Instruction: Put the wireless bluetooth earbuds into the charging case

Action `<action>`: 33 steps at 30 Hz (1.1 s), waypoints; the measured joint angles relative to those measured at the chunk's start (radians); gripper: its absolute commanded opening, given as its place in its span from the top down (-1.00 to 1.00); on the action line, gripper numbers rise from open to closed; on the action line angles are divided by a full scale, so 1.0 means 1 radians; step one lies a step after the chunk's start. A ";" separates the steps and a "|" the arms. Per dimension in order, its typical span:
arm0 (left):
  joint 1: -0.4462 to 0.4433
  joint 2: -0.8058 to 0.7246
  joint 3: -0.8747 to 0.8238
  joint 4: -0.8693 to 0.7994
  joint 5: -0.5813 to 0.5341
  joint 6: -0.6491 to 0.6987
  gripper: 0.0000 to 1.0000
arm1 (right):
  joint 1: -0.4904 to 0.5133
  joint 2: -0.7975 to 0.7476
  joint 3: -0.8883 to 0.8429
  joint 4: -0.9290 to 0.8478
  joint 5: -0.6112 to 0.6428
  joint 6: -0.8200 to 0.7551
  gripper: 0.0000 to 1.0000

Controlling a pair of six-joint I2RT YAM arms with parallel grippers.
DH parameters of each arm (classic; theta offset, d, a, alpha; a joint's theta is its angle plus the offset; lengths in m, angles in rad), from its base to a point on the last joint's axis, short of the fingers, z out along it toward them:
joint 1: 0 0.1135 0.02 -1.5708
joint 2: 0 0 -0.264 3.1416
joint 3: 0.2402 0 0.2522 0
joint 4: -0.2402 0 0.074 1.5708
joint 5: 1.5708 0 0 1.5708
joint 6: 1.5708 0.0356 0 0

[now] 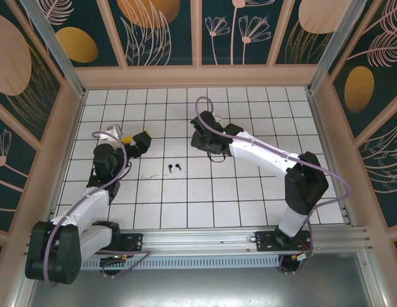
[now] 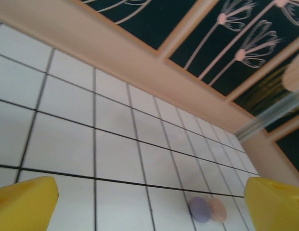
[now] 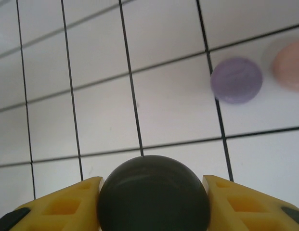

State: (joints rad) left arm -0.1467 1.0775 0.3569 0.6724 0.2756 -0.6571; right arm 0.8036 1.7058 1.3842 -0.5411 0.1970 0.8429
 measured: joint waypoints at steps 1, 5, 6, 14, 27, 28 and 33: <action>-0.005 0.012 -0.014 0.045 0.022 -0.003 -0.97 | -0.015 -0.004 0.000 0.008 -0.005 0.000 0.09; -0.051 0.073 -0.044 0.189 0.098 -0.011 -0.97 | -0.059 -0.013 0.000 0.044 -0.040 0.003 0.09; -0.073 0.094 -0.046 0.225 0.119 -0.010 -0.97 | -0.069 -0.017 0.000 0.055 -0.052 0.008 0.09; -0.201 0.242 -0.048 0.467 0.188 -0.024 -0.90 | -0.099 -0.054 0.001 0.154 -0.128 0.095 0.09; -0.273 0.438 -0.043 0.752 0.162 -0.090 -0.71 | -0.081 -0.054 -0.014 0.288 -0.222 0.317 0.09; -0.274 0.452 -0.035 0.764 0.160 -0.095 -0.68 | -0.075 -0.054 -0.014 0.291 -0.222 0.323 0.09; -0.282 0.517 0.025 0.818 0.150 -0.120 -0.56 | -0.040 -0.054 -0.014 0.304 -0.222 0.351 0.10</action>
State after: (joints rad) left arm -0.4290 1.5948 0.3820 1.4899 0.4255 -0.7773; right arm 0.7639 1.6520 1.3697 -0.2375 -0.0250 1.1938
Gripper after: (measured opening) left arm 0.801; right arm 0.472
